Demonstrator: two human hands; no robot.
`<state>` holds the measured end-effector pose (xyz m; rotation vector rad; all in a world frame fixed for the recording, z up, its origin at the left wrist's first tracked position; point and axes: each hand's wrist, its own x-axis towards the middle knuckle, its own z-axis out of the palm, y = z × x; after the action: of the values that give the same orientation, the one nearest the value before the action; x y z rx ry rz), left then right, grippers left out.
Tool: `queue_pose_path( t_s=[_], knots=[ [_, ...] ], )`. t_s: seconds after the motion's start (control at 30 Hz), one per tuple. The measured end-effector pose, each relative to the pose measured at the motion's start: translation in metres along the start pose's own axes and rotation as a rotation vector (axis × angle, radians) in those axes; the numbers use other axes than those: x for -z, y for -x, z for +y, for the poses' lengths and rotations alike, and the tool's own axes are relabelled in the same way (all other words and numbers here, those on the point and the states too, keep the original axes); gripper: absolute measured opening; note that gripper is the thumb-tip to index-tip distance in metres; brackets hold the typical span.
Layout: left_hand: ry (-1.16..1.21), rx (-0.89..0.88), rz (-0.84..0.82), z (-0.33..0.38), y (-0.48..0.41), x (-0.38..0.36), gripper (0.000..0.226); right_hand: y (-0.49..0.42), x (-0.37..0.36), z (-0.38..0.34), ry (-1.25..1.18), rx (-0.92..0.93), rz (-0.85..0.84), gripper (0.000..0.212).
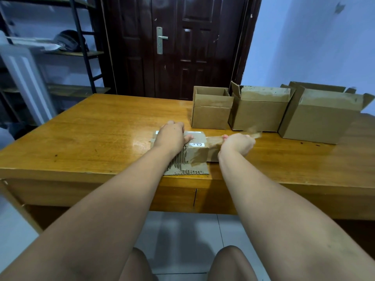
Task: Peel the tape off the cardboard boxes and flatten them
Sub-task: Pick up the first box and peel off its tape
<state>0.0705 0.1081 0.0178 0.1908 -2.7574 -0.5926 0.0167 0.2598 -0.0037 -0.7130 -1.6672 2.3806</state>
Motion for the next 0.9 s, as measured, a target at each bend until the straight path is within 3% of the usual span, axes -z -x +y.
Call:
queue_pose_path(
  t_s=[0.1,0.13,0.2,0.33,0.4,0.6,0.73,0.77,0.9],
  knots=[
    [0.001,-0.004,0.002,-0.001,0.0,0.0,0.034,0.012,0.011,-0.006,0.02,0.117,0.212,0.033],
    [-0.004,-0.004,0.005,-0.001,0.0,-0.001,0.034,0.017,0.015,-0.007,0.095,0.168,0.19,0.027],
    [-0.011,-0.005,0.01,-0.001,0.0,-0.001,0.034,0.023,0.017,-0.005,0.378,0.335,0.061,0.025],
    [-0.015,0.0,0.018,0.0,0.0,-0.001,0.035,0.035,0.021,0.008,1.171,0.663,-0.261,0.044],
    [-0.014,-0.001,0.018,0.0,0.0,-0.001,0.035,0.031,0.024,0.014,1.352,0.786,-0.313,0.041],
    [-0.012,0.006,0.012,0.0,0.0,-0.001,0.034,0.03,0.031,0.017,1.279,0.769,-0.29,0.025],
    [-0.013,-0.003,0.006,-0.001,0.001,-0.001,0.032,0.024,0.042,0.006,0.828,0.541,0.054,0.024],
    [-0.012,-0.002,0.005,-0.001,0.0,-0.001,0.032,0.022,0.045,0.004,0.766,0.52,0.075,0.024],
    [-0.022,-0.007,0.009,0.0,-0.001,-0.001,0.034,0.03,0.043,0.007,0.764,0.595,-0.036,0.033]
  ],
)
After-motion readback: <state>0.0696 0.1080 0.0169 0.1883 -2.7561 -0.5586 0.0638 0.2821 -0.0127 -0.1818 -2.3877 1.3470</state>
